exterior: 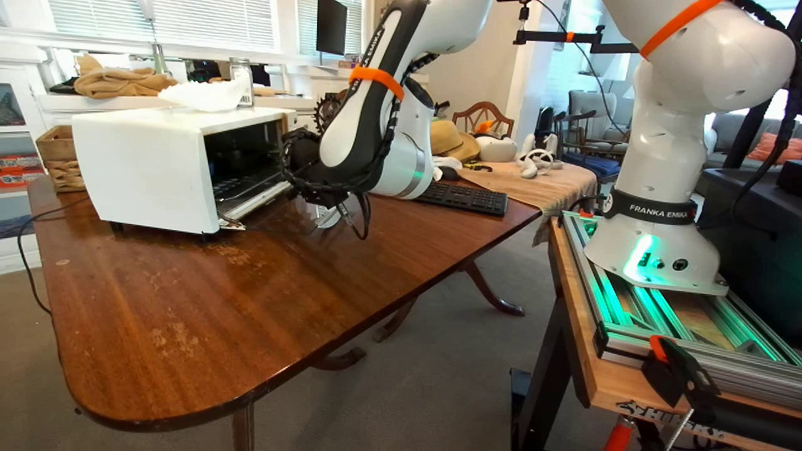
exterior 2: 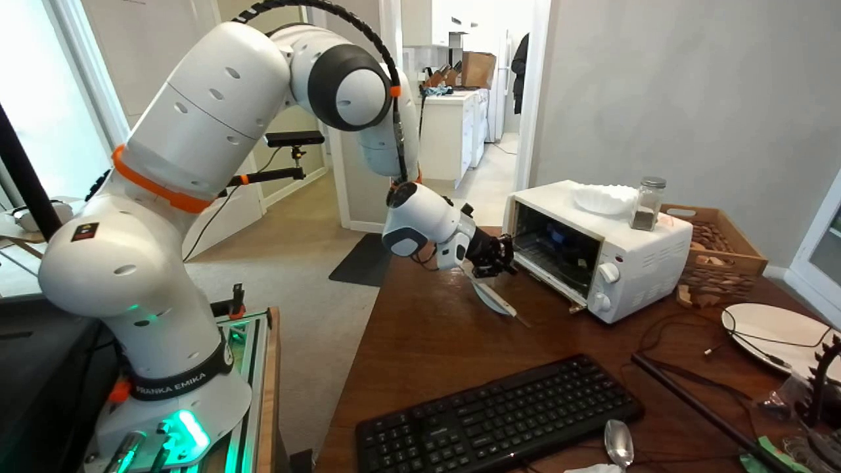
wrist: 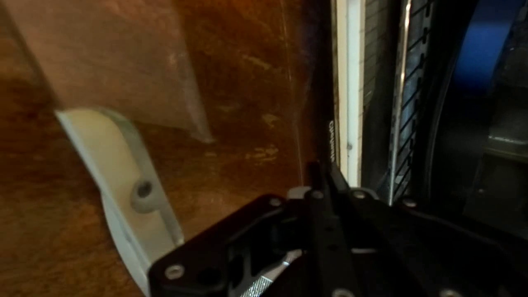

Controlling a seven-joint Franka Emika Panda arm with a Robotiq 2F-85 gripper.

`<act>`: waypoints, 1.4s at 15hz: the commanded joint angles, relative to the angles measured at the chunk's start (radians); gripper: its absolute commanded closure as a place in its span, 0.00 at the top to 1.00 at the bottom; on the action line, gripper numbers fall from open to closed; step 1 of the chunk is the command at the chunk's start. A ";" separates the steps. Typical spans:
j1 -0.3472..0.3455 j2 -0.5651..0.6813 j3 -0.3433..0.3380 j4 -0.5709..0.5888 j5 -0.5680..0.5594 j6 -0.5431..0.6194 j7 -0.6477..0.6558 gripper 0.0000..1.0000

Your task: Open the oven then pull out the tray

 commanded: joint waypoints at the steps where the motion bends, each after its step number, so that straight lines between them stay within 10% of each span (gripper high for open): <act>1: 0.011 -0.070 -0.059 -0.035 0.010 -0.110 -0.052 0.37; 7: 0.028 -0.078 -0.130 0.068 -0.022 -0.261 -0.182 0.63; 12: 0.043 -0.046 -0.146 0.176 -0.025 -0.377 -0.257 0.37; 21: 0.050 0.014 -0.163 0.279 -0.012 -0.471 -0.299 0.35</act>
